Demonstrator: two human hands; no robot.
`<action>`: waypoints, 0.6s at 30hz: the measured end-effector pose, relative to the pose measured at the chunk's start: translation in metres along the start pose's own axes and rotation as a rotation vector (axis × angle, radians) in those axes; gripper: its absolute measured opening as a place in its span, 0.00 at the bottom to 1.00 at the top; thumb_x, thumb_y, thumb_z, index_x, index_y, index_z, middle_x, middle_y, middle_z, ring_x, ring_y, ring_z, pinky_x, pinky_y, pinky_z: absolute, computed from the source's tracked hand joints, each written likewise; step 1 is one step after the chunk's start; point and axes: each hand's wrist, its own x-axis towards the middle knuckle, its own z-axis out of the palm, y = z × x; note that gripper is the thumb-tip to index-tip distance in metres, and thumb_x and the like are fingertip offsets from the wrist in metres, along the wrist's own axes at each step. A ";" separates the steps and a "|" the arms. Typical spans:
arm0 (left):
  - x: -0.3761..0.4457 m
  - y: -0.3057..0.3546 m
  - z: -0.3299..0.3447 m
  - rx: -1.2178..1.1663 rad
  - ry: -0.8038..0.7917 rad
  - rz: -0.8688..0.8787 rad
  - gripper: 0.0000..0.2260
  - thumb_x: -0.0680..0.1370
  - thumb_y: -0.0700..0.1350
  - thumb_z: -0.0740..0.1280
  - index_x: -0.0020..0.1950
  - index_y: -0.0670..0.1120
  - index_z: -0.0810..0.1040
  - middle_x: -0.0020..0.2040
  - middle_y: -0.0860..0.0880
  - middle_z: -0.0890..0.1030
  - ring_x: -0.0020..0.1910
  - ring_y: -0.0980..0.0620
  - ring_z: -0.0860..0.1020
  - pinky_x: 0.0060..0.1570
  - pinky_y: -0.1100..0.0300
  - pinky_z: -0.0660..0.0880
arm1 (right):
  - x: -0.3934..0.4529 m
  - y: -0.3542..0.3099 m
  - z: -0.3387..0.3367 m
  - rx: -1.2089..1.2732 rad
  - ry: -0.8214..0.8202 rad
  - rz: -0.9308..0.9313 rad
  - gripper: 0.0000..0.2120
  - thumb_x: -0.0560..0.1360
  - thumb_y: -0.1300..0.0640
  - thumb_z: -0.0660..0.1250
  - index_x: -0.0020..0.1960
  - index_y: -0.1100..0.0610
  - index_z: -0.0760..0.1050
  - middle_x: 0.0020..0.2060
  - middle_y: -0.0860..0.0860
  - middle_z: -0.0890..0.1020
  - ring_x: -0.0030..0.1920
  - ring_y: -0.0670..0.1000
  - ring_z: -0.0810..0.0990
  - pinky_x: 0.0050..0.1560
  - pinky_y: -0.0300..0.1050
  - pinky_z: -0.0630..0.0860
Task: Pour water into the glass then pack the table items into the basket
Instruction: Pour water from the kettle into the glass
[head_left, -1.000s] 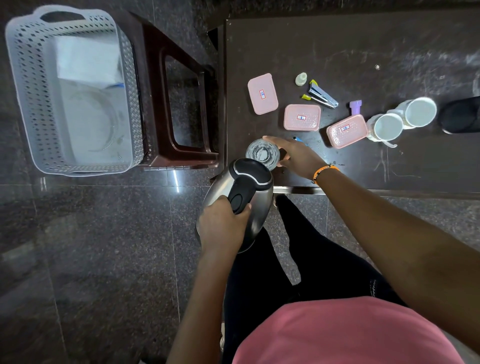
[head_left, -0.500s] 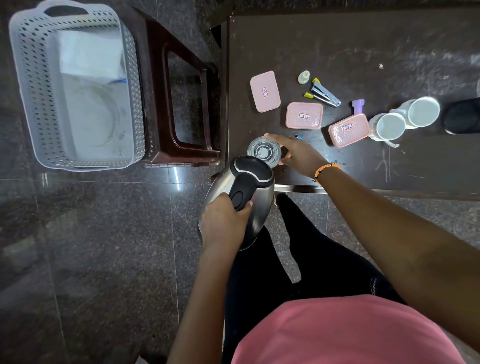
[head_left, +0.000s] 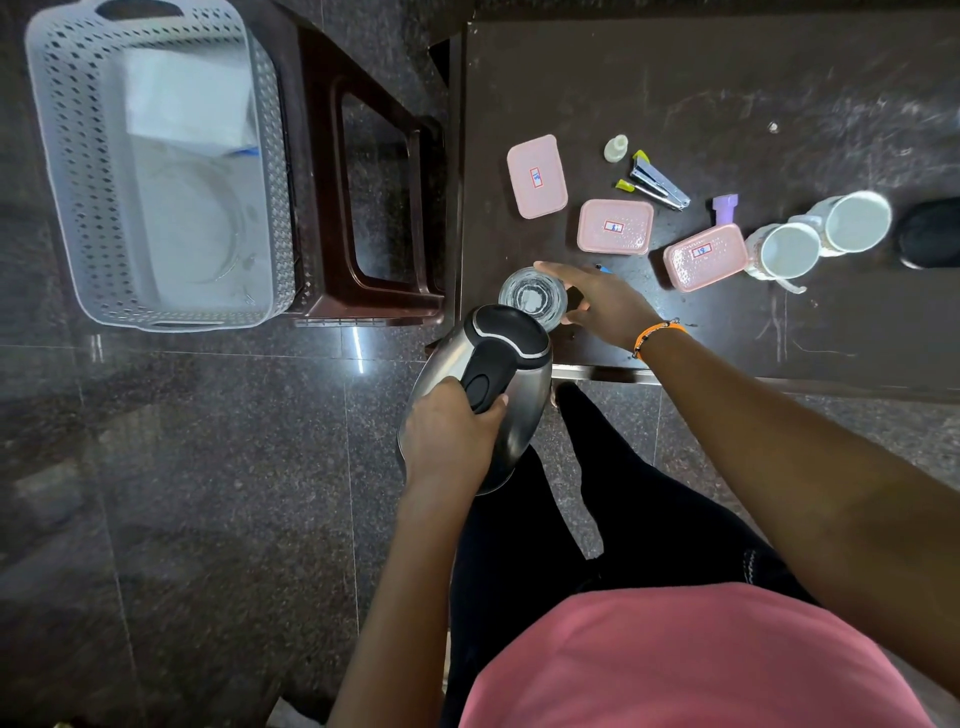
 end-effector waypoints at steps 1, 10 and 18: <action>0.000 0.000 0.000 -0.003 0.001 0.000 0.18 0.72 0.55 0.67 0.48 0.40 0.75 0.46 0.40 0.81 0.47 0.38 0.78 0.48 0.46 0.77 | 0.000 0.000 0.000 0.002 0.001 0.000 0.35 0.72 0.65 0.67 0.73 0.43 0.60 0.62 0.56 0.75 0.44 0.49 0.72 0.60 0.55 0.75; 0.001 0.000 -0.001 0.004 -0.001 0.002 0.18 0.72 0.56 0.68 0.48 0.40 0.76 0.45 0.41 0.81 0.47 0.39 0.78 0.49 0.46 0.77 | 0.003 0.000 -0.002 -0.034 0.000 0.013 0.34 0.72 0.63 0.68 0.72 0.42 0.61 0.63 0.53 0.76 0.46 0.50 0.73 0.59 0.52 0.75; 0.001 0.001 0.000 -0.006 -0.003 -0.012 0.19 0.72 0.56 0.68 0.49 0.40 0.76 0.47 0.40 0.81 0.48 0.38 0.78 0.49 0.46 0.77 | 0.002 -0.002 -0.002 -0.057 -0.004 0.005 0.35 0.72 0.63 0.69 0.72 0.42 0.61 0.64 0.52 0.76 0.56 0.54 0.76 0.60 0.55 0.76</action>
